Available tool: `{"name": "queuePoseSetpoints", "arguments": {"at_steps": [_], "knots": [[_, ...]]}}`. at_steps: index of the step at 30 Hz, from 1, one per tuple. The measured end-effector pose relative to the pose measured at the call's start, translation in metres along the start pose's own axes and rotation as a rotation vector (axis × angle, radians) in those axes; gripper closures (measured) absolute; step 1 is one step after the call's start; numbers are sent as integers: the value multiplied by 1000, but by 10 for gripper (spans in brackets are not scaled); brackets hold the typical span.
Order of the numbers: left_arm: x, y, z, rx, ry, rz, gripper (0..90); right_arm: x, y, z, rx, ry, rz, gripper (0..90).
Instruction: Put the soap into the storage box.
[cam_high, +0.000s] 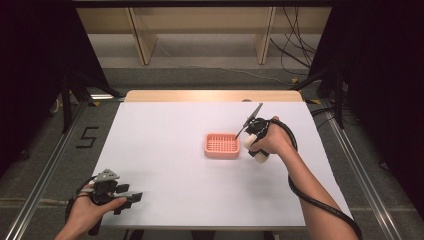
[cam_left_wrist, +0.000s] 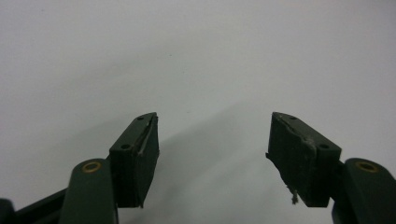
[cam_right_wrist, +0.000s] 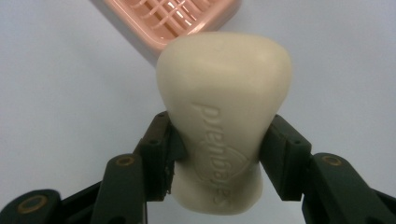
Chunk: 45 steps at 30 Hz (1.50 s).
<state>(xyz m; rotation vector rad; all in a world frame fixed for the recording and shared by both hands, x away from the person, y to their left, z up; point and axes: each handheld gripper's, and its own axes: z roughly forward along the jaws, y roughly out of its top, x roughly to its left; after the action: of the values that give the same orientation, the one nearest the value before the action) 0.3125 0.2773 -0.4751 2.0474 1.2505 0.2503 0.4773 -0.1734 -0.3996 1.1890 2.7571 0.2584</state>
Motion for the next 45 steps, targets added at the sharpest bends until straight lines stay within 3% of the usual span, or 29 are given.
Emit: {"name": "queuePoseSetpoints", "arguments": {"at_steps": [2, 6, 25, 28, 36, 37, 38, 40, 45], "knots": [[0, 0, 0, 0, 0, 0, 333, -1, 1, 1, -13, -6, -18, 504], [0, 0, 0, -1, 0, -1, 333, 1, 3, 0, -6, -7, 2, 504], [0, 0, 0, -2, 0, 0, 333, 3, 15, 1, -19, -13, -16, 504], [0, 0, 0, -2, 0, 0, 333, 3, 17, 1, -27, -24, -45, 504], [0, 0, -1, -3, 2, 1, 333, 6, 22, 1, -24, -27, -25, 504], [0, 0, -1, -4, 2, 1, 333, 4, 23, 2, -36, -32, -49, 504], [0, 0, -1, -3, 3, 0, 333, 5, 23, 2, -32, -31, -31, 504], [0, 0, -1, -3, 2, 1, 333, 4, 24, 2, -31, -29, -48, 504], [0, 0, 0, -2, 2, 0, 333, 7, 27, 3, -36, -33, -37, 504]]}}
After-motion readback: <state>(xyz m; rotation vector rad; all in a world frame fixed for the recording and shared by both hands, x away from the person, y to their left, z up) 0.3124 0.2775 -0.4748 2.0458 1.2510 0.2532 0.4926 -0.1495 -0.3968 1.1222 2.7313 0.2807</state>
